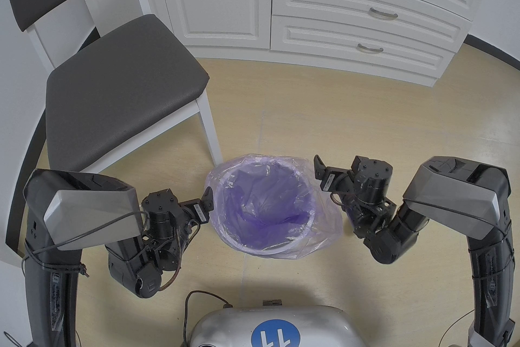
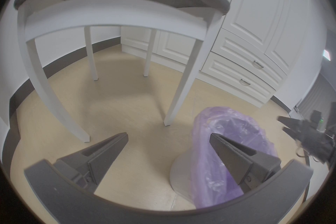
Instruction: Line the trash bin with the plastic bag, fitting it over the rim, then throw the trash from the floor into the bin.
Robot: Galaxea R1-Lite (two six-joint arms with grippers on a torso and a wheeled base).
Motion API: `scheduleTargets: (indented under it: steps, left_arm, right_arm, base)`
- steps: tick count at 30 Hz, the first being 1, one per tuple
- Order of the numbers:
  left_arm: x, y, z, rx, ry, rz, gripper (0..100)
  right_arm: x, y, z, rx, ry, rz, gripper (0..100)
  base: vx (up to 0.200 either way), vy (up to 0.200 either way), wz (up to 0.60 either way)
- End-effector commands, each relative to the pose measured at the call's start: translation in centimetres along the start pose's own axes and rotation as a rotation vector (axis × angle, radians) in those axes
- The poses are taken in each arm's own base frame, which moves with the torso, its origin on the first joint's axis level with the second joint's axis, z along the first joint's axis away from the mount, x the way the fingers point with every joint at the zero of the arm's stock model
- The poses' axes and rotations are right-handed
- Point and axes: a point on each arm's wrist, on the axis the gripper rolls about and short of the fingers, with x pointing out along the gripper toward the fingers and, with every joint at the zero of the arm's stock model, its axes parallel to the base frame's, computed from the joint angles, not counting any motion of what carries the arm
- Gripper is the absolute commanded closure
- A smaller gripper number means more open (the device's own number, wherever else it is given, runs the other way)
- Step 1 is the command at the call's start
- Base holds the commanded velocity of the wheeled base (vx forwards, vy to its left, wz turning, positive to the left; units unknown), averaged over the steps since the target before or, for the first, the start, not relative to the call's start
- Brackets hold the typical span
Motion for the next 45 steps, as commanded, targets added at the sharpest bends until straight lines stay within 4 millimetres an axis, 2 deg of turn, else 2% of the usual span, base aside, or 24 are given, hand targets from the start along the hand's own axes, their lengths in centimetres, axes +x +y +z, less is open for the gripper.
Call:
scheduleTargets:
  steps: [1, 7, 11, 16, 17, 21, 22, 28, 31, 35, 41, 45]
  left_arm:
    - [3.6, 2.7, -3.7, -0.031, 0.012, 0.104, 0]
    - [4.6, 3.8, -5.1, -0.036, 0.028, 0.131, 0]
    - [5.2, 4.2, -7.5, -0.025, 0.061, 0.133, 0]
    - [5.3, 4.2, -7.5, -0.043, 0.055, 0.133, 0]
    - [5.4, 4.1, -7.5, -0.048, 0.053, 0.133, 0]
    - [5.4, 4.0, -7.4, -0.049, 0.051, 0.130, 0]
    - [5.4, 4.0, -7.4, -0.049, 0.051, 0.130, 0]
    - [5.3, 4.1, -7.6, -0.043, 0.054, 0.138, 0]
    - [5.2, 4.1, -7.4, -0.045, 0.052, 0.138, 0]
    - [5.1, 3.8, -6.6, -0.050, 0.037, 0.131, 0]
    - [4.6, 3.4, -5.3, -0.050, 0.026, 0.121, 0]
    - [3.1, 2.7, -3.6, -0.044, 0.028, 0.098, 0]
  right_arm:
    - [-4.6, -1.4, 0.4, 0.004, 0.020, 0.003, 0]
    - [-3.8, -2.7, -1.6, 0.025, 0.056, -0.030, 0]
    - [-3.1, -4.4, -3.0, 0.011, 0.090, -0.068, 0]
    - [-2.5, -6.3, -3.7, 0.009, 0.114, -0.085, 0]
    - [-2.2, -7.3, -4.2, 0.007, 0.130, -0.090, 0]
    - [-1.6, -8.0, -5.7, 0.010, 0.151, -0.095, 0]
    - [-1.6, -8.0, -5.7, 0.010, 0.151, -0.095, 0]
    - [-1.6, -6.8, -8.9, 0.104, 0.206, -0.045, 0]
    - [-1.2, -7.0, -10.1, 0.104, 0.213, -0.046, 0]
    - [-0.3, -7.1, -10.5, 0.110, 0.213, -0.053, 0]
    - [0.8, -6.7, -10.2, 0.117, 0.306, -0.097, 0]
    - [2.0, -6.4, -10.0, 0.093, 0.347, -0.151, 0]
  base:
    - [0.000, 0.000, 0.00]
    - [0.000, 0.000, 0.00]
    - [0.000, 0.000, 0.00]
    - [0.000, 0.000, 0.00]
    - [0.000, 0.000, 0.00]
    - [0.000, 0.000, 0.00]
    - [0.000, 0.000, 0.00]
    - [0.000, 0.000, 0.00]
    - [0.000, 0.000, 0.00]
    - [0.000, 0.000, 0.00]
    - [0.000, 0.000, 0.00]
    - [0.000, 0.000, 0.00]
